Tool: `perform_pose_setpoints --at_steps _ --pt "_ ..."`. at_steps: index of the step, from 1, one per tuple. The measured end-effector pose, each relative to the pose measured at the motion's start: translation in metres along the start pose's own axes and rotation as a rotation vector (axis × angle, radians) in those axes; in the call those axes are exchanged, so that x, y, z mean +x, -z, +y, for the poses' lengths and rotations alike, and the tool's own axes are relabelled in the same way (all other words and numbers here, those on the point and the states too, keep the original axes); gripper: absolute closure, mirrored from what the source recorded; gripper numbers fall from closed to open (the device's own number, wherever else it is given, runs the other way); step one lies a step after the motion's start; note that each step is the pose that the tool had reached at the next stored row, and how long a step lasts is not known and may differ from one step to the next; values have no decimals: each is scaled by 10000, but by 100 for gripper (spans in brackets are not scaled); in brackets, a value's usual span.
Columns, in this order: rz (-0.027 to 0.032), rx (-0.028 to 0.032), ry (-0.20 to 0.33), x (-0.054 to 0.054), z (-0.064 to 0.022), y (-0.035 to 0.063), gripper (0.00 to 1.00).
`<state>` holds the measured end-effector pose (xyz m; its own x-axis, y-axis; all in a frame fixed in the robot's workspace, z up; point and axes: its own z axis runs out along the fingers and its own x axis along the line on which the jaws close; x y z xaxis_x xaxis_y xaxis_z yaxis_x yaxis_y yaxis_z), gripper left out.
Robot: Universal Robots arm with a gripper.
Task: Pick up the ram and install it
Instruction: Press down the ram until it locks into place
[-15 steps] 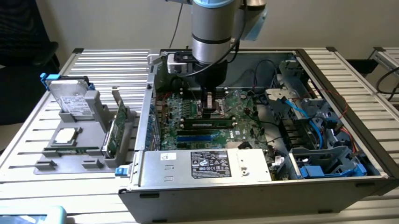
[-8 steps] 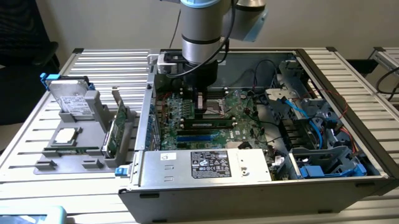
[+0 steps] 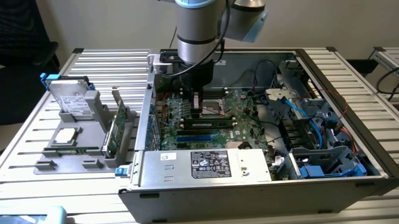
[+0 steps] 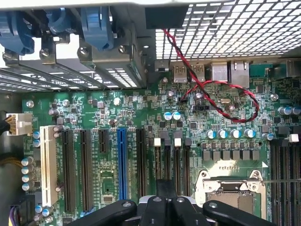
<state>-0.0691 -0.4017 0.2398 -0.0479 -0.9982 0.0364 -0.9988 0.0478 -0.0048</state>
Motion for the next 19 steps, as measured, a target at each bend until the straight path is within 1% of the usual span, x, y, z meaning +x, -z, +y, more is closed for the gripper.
perform_pose_setpoints --at_steps 5,19 --pt "-1 1 0 2 61 -11 89" --pt "-1 9 1 18 77 -73 89"
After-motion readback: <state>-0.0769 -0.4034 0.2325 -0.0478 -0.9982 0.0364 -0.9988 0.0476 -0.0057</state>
